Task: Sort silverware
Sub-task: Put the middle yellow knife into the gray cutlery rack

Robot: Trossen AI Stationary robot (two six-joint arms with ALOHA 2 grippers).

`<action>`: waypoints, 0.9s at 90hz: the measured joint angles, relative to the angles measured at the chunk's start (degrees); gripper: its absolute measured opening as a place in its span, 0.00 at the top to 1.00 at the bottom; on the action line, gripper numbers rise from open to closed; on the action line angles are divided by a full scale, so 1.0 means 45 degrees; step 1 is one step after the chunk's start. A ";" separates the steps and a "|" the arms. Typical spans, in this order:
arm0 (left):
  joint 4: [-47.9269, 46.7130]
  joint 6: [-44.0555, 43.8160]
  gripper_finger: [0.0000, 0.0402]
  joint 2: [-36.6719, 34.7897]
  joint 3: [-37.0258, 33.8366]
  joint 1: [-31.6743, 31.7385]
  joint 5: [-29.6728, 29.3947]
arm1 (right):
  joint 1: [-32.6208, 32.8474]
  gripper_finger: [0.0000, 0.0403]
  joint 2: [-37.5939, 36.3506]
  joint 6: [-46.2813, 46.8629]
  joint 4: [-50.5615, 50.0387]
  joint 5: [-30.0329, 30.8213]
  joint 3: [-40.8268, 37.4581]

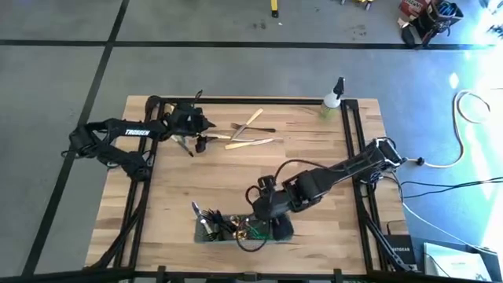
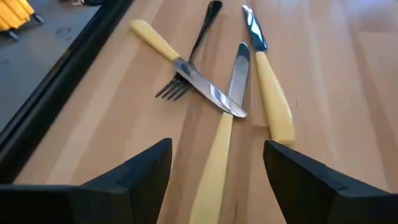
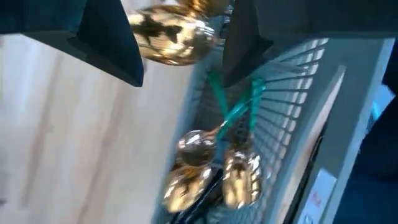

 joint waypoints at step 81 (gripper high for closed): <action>0.0590 0.0112 0.41 0.3141 0.0726 0.0136 -0.0385 | 0.4115 0.50 -0.4009 0.6758 -0.5211 0.8042 0.0005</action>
